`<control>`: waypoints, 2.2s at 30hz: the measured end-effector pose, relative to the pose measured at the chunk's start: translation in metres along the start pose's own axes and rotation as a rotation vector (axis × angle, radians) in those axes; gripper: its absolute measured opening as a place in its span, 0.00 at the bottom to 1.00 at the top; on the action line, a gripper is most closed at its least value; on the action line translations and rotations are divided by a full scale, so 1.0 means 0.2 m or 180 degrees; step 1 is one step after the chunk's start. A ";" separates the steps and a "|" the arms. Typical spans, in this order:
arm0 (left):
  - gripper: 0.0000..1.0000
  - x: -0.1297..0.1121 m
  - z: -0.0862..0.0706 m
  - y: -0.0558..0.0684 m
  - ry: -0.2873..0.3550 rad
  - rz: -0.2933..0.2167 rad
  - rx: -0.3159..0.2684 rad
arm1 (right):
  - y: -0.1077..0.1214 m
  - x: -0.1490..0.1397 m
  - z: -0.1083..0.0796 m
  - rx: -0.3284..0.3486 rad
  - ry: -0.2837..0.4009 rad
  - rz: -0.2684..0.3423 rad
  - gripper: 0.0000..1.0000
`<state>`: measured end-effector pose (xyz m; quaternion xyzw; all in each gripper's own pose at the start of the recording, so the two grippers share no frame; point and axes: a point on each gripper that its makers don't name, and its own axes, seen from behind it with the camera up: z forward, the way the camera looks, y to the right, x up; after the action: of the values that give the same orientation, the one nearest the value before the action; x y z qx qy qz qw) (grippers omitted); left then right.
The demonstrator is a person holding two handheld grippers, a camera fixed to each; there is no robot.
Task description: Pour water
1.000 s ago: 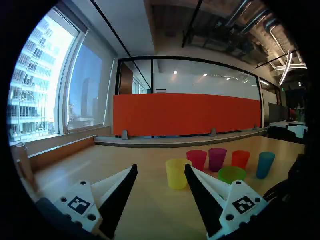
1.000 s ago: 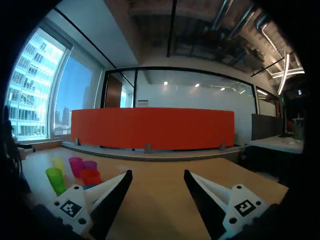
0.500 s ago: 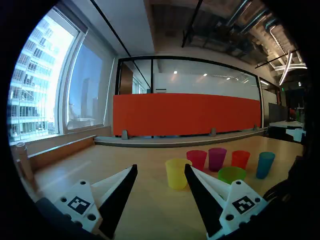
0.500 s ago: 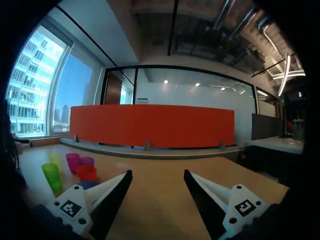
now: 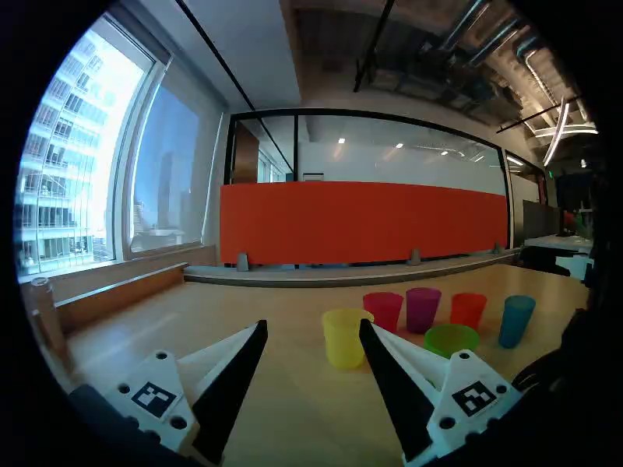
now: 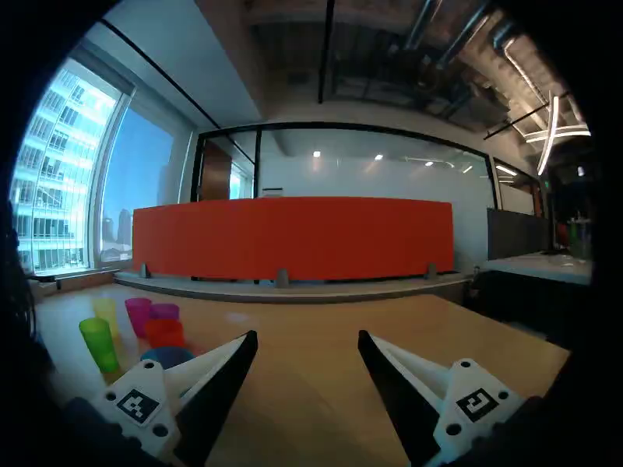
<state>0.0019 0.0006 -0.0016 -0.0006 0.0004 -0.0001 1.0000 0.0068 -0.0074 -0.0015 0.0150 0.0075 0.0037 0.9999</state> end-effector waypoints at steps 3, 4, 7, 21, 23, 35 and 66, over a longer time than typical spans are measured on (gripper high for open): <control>0.87 0.00 0.00 0.00 0.0000 0.0000 0.0000 | 0.00 0.00 0.00 -0.0005 0.0003 0.0010 1.00; 0.87 0.00 0.00 0.00 0.0000 0.0000 0.0000 | 0.00 0.00 0.00 -0.0004 0.0006 0.0016 1.00; 0.87 0.00 0.00 0.00 0.0000 0.0000 0.0000 | 0.00 -0.01 0.01 -0.0004 0.0007 0.0034 1.00; 0.87 0.00 0.00 0.00 0.0000 -0.0001 -0.0001 | -0.01 -0.03 0.01 -0.0003 -0.0044 -0.0025 1.00; 0.87 0.00 0.00 0.00 0.0000 0.0000 -0.0001 | -0.01 -0.03 0.01 -0.0006 -0.0045 -0.0023 1.00; 0.87 0.00 0.00 0.00 0.0000 0.0000 0.0000 | -0.01 -0.03 0.01 -0.0008 -0.0049 -0.0024 1.00; 0.87 0.00 0.00 0.00 0.0000 0.0000 0.0000 | 0.00 -0.04 0.01 -0.0007 -0.0049 -0.0024 1.00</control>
<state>0.0020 0.0003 -0.0018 -0.0007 0.0004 0.0000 1.0000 -0.0005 -0.0077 0.0000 0.0139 -0.0003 -0.0002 0.9999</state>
